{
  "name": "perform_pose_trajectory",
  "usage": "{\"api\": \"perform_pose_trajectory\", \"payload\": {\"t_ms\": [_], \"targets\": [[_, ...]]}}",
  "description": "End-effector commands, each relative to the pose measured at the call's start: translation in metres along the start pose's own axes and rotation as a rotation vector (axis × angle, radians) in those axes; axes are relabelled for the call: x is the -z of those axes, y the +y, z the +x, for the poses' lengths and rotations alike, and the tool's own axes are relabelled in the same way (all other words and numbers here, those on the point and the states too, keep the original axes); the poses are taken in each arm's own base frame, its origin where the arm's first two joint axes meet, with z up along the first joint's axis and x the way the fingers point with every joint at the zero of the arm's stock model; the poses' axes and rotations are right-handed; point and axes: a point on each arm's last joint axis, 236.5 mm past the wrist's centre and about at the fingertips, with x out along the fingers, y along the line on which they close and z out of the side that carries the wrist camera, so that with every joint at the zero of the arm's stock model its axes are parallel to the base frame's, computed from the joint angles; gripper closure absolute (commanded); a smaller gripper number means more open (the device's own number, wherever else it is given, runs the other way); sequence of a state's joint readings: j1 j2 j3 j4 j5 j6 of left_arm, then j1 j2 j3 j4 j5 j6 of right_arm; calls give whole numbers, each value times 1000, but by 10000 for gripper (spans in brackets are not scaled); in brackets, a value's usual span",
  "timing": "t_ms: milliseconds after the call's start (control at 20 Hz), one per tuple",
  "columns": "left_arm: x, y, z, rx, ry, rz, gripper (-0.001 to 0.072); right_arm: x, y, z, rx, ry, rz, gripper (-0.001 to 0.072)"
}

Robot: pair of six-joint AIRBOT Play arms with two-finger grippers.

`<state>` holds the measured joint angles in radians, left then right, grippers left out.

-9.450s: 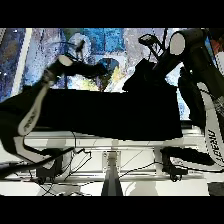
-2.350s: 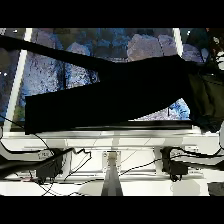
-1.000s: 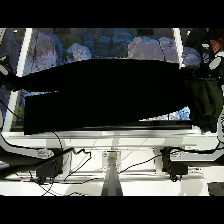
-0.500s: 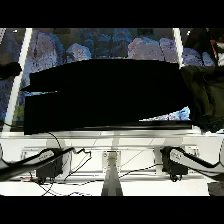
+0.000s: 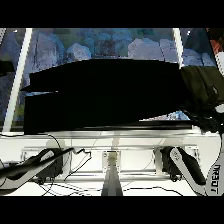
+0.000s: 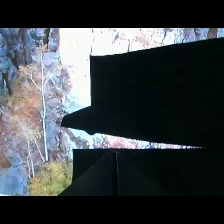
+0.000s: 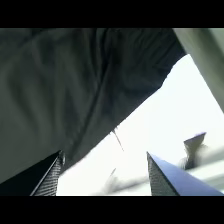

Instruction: Fold the clothes and pants, and hang the long-sleeved shirts on hangers.

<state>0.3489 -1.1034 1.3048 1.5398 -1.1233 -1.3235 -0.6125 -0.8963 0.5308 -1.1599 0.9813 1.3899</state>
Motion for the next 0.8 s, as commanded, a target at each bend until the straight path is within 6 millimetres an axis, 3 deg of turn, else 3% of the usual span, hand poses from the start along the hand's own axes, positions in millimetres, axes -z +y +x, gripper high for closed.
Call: {"api": "perform_pose_trajectory", "payload": {"t_ms": [0, 100, 300, 500, 550, 600, 650, 750], "targets": [[10, 6, 7, -3, 36, -19, 696, -32, -15, 11, 7, -217, 190, 119], [32, 16, 14, -11, 95, -62, 696, -51, -22, 10, 19, -296, 227, 120], [124, 42, 34, -15, 342, -200, 697, -53, -37, 30, 52, -282, 259, 120], [187, 72, 18, -31, 505, -372, 696, -48, -48, 50, 72, -245, 294, 120], [199, 79, 11, -35, 537, -419, 590, -46, -48, 54, 66, -233, 313, 120], [210, 84, 6, -34, 558, -469, 267, -44, -47, 58, 64, -220, 317, 121], [221, 85, 4, -26, 576, -523, 50, -44, -46, 60, 67, -218, 292, 123], [250, 80, 3, -1, 634, -623, 27, -48, -40, 61, 75, -234, 206, 194]]}}
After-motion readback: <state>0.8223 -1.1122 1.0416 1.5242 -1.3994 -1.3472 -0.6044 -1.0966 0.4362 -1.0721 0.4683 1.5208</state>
